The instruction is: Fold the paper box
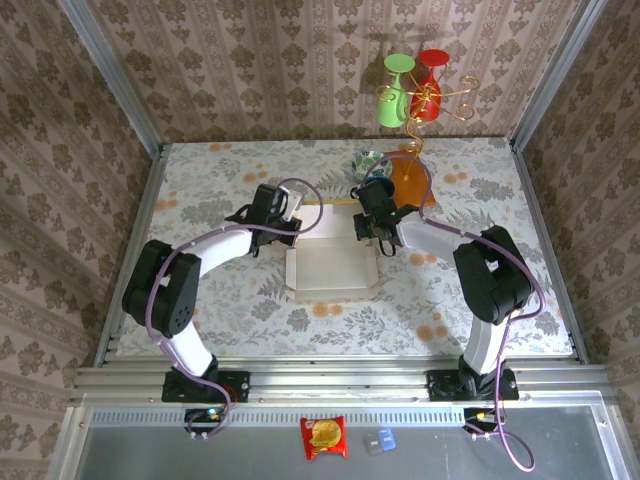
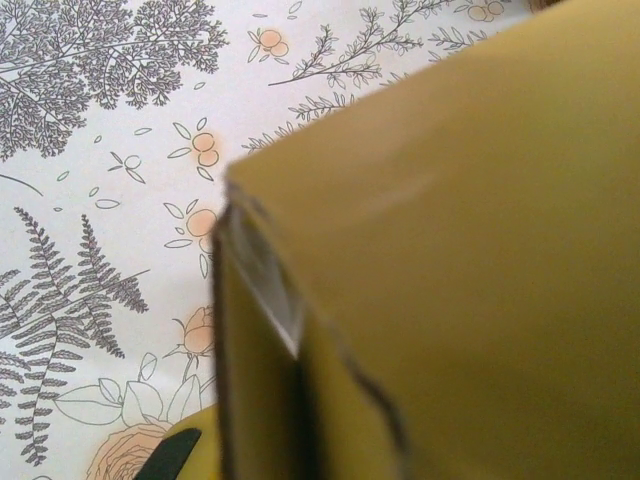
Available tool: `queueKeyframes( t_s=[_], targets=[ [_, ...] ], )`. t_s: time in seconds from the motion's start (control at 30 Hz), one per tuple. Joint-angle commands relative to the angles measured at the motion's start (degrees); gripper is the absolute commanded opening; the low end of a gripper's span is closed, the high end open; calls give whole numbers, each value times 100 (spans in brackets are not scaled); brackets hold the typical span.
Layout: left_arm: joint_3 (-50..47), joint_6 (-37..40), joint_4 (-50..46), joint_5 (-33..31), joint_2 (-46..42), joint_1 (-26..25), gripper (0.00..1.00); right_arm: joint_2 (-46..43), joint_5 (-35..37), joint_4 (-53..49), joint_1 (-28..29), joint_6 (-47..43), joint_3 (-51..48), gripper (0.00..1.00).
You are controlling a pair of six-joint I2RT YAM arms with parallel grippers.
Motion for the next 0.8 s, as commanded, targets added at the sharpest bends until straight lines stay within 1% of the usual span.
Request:
queueKeyframes(
  t_s=[0.0, 0.17, 0.37, 0.47, 0.5, 0.6, 0.77],
  targets=[
    [293, -314, -498, -108, 55, -73, 0, 138, 582, -794, 76, 445, 408, 0],
    [622, -669, -1182, -239, 197, -202, 0, 342, 1165, -2214, 184, 1382, 1025, 0],
    [1347, -1075, -2486, -188, 600, -321, 0, 307, 1131, -3155, 353, 1845, 1272, 0],
    [1549, -1241, -2960, -230, 720, -373, 0, 227, 1163, -3604, 397, 2038, 1248, 0],
    [1540, -1272, -2994, -226, 707, -387, 0, 151, 1139, -3605, 388, 2057, 1140, 0],
    [1400, -1246, -2869, -151, 653, -417, 0, -108, 919, -2988, 362, 1814, 692, 1],
    [1599, -1107, -3116, -128, 938, -436, 0, -107, 562, -2285, 284, 1200, 471, 11]
  ],
)
